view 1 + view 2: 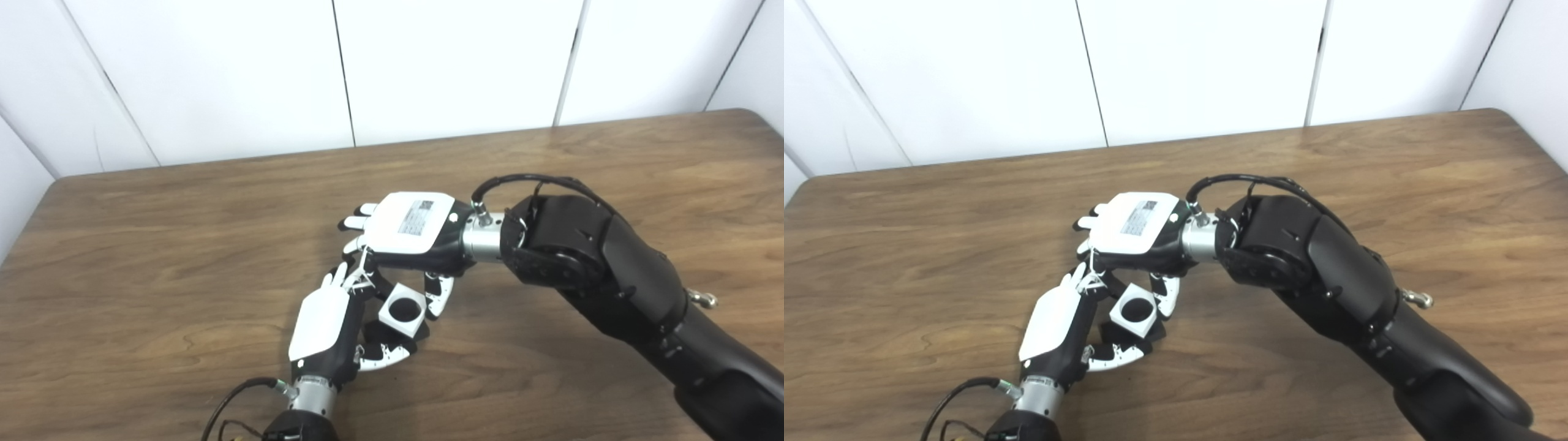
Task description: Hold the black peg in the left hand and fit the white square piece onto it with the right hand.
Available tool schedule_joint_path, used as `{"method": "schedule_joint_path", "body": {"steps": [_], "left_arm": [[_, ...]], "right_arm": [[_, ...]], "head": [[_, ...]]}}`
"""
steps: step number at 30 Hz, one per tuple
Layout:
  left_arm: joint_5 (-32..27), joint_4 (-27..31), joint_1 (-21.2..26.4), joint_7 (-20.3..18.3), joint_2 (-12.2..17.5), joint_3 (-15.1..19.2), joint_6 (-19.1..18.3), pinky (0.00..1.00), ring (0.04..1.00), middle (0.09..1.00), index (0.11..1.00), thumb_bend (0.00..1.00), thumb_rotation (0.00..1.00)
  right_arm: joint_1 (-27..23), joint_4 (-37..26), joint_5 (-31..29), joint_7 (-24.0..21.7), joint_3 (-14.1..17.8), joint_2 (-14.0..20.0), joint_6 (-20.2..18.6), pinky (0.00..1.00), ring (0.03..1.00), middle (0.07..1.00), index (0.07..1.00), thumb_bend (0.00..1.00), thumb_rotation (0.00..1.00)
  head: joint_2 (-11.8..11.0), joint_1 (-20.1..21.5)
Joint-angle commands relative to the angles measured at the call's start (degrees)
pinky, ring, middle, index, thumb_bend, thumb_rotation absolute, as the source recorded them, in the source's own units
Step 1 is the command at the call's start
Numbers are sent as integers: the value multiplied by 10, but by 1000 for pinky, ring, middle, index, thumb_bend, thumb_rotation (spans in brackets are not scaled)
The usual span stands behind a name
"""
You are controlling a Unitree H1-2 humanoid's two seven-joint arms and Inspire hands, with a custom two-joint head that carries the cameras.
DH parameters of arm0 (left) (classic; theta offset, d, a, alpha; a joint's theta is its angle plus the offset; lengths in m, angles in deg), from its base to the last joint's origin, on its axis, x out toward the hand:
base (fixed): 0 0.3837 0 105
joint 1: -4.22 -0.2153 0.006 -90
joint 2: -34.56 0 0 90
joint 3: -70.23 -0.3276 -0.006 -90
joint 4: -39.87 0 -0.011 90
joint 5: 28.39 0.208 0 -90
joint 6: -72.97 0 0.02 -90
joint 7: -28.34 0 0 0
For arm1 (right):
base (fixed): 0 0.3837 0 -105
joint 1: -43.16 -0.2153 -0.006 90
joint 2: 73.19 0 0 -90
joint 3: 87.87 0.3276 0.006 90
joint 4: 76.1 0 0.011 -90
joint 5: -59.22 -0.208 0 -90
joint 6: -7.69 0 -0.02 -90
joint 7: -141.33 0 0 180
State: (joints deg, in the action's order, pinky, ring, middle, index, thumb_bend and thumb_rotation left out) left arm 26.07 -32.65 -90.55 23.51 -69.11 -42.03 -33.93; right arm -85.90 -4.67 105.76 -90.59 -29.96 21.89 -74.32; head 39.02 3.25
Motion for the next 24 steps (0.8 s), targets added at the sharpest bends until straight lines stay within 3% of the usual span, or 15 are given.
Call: {"method": "schedule_joint_path", "body": {"steps": [1, 24], "left_arm": [[16, -11, -6, -9, 10, 2, -13, 1000, 1000, 916, 493, 517, 60], [17, -1, -13, -11, 8, -2, -12, 1000, 1000, 917, 493, 516, 59]], "right_arm": [[-17, 3, 2, 10, 3, -4, 11, 1000, 999, 884, 487, 525, 138], [-18, 33, 21, 26, 5, -7, 18, 988, 999, 880, 490, 525, 139]], "head": [[1, 1], [6, 0]]}}
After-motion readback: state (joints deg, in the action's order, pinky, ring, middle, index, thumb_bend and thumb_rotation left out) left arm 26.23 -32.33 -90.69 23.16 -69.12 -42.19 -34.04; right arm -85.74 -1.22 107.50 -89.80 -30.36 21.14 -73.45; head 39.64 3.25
